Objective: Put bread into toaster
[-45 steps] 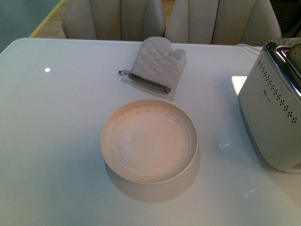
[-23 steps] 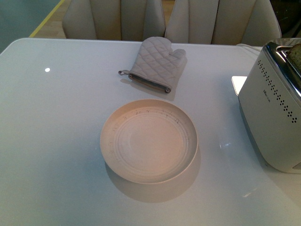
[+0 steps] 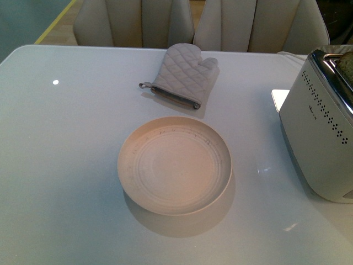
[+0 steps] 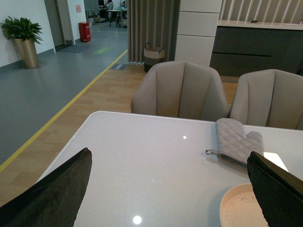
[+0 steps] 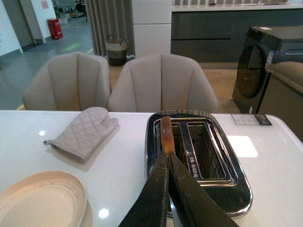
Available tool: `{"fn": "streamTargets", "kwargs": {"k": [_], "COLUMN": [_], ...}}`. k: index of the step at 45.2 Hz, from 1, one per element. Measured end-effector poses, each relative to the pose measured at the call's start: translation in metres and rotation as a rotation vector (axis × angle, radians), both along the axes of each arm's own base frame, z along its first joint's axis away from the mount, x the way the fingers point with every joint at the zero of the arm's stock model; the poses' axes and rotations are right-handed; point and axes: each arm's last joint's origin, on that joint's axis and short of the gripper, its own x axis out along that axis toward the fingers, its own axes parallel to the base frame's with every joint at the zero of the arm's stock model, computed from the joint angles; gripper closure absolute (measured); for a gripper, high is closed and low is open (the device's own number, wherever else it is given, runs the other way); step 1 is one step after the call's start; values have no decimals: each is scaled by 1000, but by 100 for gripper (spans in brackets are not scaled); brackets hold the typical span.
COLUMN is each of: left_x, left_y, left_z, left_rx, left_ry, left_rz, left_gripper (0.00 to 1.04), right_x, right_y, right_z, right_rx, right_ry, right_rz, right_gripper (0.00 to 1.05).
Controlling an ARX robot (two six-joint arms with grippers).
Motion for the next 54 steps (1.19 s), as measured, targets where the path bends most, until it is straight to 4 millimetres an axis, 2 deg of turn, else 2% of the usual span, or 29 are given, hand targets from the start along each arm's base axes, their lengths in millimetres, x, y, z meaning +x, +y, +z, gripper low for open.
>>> {"fn": "streamTargets", "kwargs": {"k": [10, 18, 29, 33, 54], "left_x": [0, 0, 0, 0, 0], "left_y": [0, 0, 0, 0, 0], "left_z": [0, 0, 0, 0, 0], "left_rx": [0, 0, 0, 0, 0], "left_ry": [0, 0, 0, 0, 0], "left_rz": [0, 0, 0, 0, 0], "left_gripper": [7, 7, 7, 7, 7], "right_x": [0, 0, 0, 0, 0], "right_y": [0, 0, 0, 0, 0], "right_z": [0, 0, 0, 0, 0], "right_rx": [-1, 0, 0, 0, 0], "right_ry": [-1, -2, -3, -3, -3], "right_rz": [0, 0, 0, 0, 0], "right_gripper": [101, 75, 21, 8, 9]}}
